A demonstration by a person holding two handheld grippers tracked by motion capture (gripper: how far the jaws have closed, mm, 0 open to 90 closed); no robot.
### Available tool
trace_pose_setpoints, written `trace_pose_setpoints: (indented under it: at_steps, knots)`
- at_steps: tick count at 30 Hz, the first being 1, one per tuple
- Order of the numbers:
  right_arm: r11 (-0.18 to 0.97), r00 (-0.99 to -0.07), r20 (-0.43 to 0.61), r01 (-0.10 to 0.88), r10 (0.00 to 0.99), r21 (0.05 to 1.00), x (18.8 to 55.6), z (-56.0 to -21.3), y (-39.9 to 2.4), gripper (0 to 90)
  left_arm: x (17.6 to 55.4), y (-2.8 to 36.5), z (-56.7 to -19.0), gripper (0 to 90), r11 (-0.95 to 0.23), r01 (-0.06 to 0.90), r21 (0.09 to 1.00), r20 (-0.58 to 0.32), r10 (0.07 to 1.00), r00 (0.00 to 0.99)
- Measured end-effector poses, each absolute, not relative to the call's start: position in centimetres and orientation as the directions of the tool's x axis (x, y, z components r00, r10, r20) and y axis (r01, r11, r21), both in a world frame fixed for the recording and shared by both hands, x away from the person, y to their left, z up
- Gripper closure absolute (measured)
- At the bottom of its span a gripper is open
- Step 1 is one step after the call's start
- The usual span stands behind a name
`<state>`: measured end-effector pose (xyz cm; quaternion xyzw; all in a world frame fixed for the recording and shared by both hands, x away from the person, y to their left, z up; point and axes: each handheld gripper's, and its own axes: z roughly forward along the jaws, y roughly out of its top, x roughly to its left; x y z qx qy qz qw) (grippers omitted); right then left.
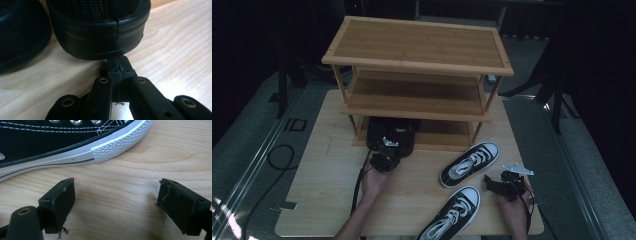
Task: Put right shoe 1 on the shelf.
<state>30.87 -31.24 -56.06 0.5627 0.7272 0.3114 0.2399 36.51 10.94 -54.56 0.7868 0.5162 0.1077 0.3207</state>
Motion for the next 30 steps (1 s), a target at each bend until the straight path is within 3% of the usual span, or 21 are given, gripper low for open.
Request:
trace_pose_setpoints:
  at_steps: [16,30]
  knots:
    - [0.174,-0.252,0.0,0.669,0.968,0.723,30.9,-56.1,-31.2,14.4,37.9,10.9,-54.8,90.0,-0.252,0.736,0.628,-0.154,0.887,0.435]
    - [0.173,-0.251,0.001,0.67,0.968,0.722,30.9,-56.1,-31.2,14.4,35.0,9.8,-54.9,78.1,-0.29,0.666,0.688,-0.138,0.848,0.511]
